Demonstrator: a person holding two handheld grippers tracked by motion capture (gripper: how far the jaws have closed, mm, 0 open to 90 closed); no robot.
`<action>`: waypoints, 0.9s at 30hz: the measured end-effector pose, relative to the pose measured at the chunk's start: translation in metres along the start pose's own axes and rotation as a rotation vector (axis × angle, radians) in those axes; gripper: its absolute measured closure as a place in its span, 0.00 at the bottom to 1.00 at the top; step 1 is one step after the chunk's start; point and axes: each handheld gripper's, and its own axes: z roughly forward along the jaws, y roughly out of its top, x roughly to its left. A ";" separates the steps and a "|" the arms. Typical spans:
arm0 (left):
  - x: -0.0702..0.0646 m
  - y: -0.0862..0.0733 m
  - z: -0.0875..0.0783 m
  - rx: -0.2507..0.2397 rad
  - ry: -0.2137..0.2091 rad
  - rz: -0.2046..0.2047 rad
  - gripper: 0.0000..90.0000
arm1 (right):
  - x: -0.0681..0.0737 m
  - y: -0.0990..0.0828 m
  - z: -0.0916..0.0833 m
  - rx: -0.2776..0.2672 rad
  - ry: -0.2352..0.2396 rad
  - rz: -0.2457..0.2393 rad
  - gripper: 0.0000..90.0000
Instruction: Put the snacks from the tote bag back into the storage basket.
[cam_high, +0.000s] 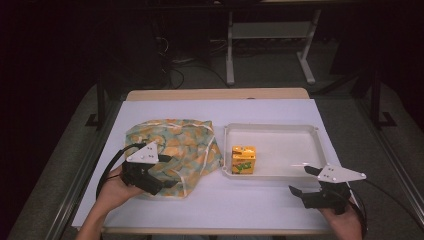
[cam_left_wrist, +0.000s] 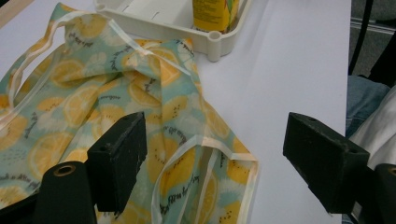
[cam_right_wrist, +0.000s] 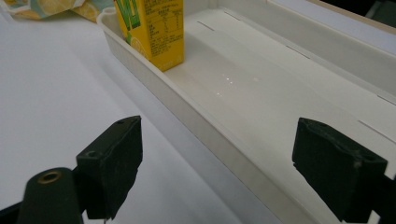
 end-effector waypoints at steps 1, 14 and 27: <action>0.000 -0.001 -0.001 -0.003 0.004 -0.001 0.24 | 0.000 0.000 0.000 0.000 0.000 0.000 0.17; -0.004 -0.019 -0.007 -0.008 0.035 -0.032 0.24 | 0.001 0.001 0.000 0.002 -0.001 0.002 0.17; -0.013 -0.039 -0.011 -0.022 0.046 -0.078 0.23 | 0.001 0.001 0.002 0.003 0.001 -0.003 0.17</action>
